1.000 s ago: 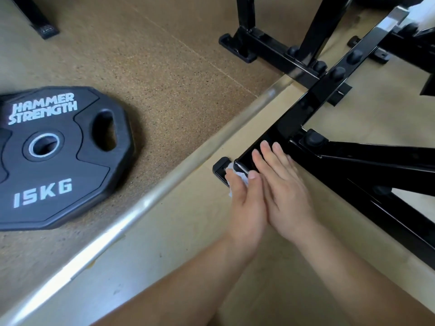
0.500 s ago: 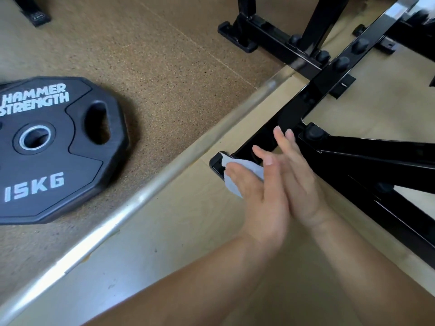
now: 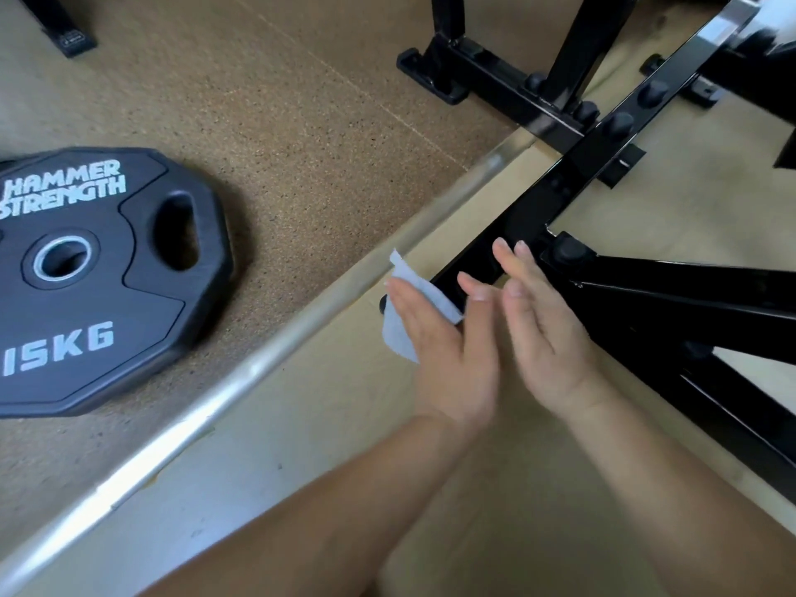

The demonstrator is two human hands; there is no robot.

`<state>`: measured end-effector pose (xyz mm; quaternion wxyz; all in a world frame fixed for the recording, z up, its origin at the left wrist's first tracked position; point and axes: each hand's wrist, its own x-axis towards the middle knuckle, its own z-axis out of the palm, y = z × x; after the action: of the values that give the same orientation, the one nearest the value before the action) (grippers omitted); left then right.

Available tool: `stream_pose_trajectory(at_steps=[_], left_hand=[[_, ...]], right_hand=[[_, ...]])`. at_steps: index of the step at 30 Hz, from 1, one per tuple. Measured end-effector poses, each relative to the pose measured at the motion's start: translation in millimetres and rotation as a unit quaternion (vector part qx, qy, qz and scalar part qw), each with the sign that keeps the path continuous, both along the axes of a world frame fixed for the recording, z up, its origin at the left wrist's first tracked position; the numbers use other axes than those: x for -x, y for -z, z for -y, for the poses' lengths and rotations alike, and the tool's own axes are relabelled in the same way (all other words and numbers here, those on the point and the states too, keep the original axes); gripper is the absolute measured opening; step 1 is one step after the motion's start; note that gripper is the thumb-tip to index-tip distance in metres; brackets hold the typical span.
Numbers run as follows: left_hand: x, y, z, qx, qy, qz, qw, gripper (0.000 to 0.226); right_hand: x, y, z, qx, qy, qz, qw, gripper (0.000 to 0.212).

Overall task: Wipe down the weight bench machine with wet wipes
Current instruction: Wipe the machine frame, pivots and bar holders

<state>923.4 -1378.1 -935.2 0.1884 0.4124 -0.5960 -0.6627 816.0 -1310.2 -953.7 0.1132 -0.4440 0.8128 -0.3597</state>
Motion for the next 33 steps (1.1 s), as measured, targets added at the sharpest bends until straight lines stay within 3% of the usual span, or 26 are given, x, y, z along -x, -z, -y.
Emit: stream_pose_trajectory(at_steps=[2, 3, 6, 8, 10, 11, 13, 16, 18, 21, 23, 26, 28, 33], left_hand=[[-2.9, 13.4, 13.0, 0.11, 0.049, 0.039, 0.992, 0.094], [-5.7, 16.3, 17.1, 0.21, 0.098, 0.078, 0.97, 0.094], [-7.5, 11.0, 30.1, 0.499, 0.261, 0.166, 0.81, 0.098], [1.0, 2.8, 40.1, 0.556, 0.362, 0.182, 0.726, 0.098], [8.5, -2.3, 51.3, 0.545, 0.427, 0.186, 0.697, 0.096], [10.5, -4.7, 56.1, 0.528, 0.44, 0.172, 0.706, 0.094], [10.9, -8.6, 64.2, 0.457, 0.442, 0.115, 0.763, 0.088], [14.3, -15.7, 74.4, 0.289, 0.404, 0.0, 0.868, 0.079], [17.1, -18.8, 77.8, 0.251, 0.355, -0.07, 0.898, 0.063], [16.5, -15.4, 77.0, 0.288, 0.297, -0.11, 0.904, 0.05], [13.6, -14.2, 81.6, 0.279, 0.252, -0.112, 0.92, 0.045], [12.8, -17.8, 99.5, 0.291, 0.24, -0.09, 0.922, 0.041], [14.5, -23.2, 117.7, 0.295, 0.254, -0.047, 0.92, 0.042], [29.5, -35.9, 157.1, 0.313, 0.295, 0.023, 0.903, 0.05]], right_hand=[[1.6, -0.7, 0.2, 0.002, 0.001, 0.024, 1.0, 0.047], [2.2, -2.3, 0.1, 0.014, 0.021, 0.066, 0.997, 0.047], [8.8, -25.9, 5.4, 0.03, 0.08, 0.166, 0.982, 0.047], [12.0, -41.7, 8.9, 0.053, 0.116, 0.172, 0.977, 0.045], [10.5, -58.7, 14.3, 0.103, 0.153, 0.172, 0.968, 0.041], [10.0, -64.1, 14.9, 0.126, 0.165, 0.186, 0.96, 0.039], [7.3, -71.7, 15.3, 0.139, 0.155, 0.238, 0.949, 0.037], [5.3, -69.7, 16.5, 0.067, 0.071, 0.25, 0.963, 0.04], [9.4, -63.7, 20.0, 0.021, 0.037, 0.252, 0.967, 0.042], [20.6, -60.3, 23.9, -0.024, 0.057, 0.261, 0.963, 0.046], [20.4, -62.6, 26.0, -0.089, 0.045, 0.214, 0.972, 0.049], [10.4, -55.0, 31.0, -0.182, 0.036, -0.079, 0.98, 0.047], [0.5, -50.8, 43.6, -0.24, 0.038, -0.202, 0.949, 0.056], [16.6, -60.9, 88.2, -0.407, 0.108, -0.256, 0.87, 0.059]])
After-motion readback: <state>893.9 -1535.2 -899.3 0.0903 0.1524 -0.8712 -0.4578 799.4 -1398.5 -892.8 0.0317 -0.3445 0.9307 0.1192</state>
